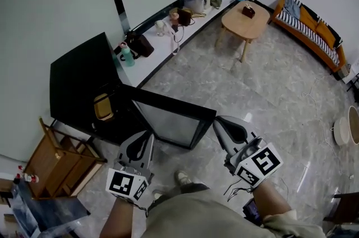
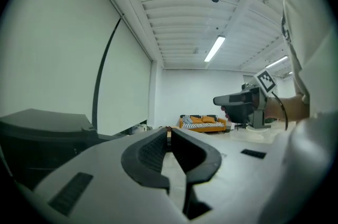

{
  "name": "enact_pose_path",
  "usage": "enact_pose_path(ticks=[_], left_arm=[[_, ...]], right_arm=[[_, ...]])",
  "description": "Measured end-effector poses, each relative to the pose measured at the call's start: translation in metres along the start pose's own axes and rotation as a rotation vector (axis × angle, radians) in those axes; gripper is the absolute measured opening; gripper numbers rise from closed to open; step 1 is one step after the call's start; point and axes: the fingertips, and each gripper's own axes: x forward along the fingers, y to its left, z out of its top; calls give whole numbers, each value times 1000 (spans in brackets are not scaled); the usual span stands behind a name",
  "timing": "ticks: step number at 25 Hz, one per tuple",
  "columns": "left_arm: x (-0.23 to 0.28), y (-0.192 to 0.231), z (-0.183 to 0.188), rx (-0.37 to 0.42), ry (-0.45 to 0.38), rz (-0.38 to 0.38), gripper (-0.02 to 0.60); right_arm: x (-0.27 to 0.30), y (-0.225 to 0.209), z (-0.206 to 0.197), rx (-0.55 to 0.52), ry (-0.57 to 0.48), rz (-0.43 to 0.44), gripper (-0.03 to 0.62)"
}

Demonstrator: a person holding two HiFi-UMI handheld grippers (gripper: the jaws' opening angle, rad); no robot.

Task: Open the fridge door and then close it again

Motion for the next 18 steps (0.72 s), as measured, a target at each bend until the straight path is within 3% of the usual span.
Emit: enact_pose_path(ticks=[4,9,18], left_arm=[[-46,19,28,22,-43,94,25],[-103,40,46,42,-89,210,25],[-177,66,56,27,-117,320,25]], right_arm=[[9,34,27,-60,-30,69,-3],[33,81,30,-92,-20,171,-3],[70,146,29,-109,-12,306,-2]])
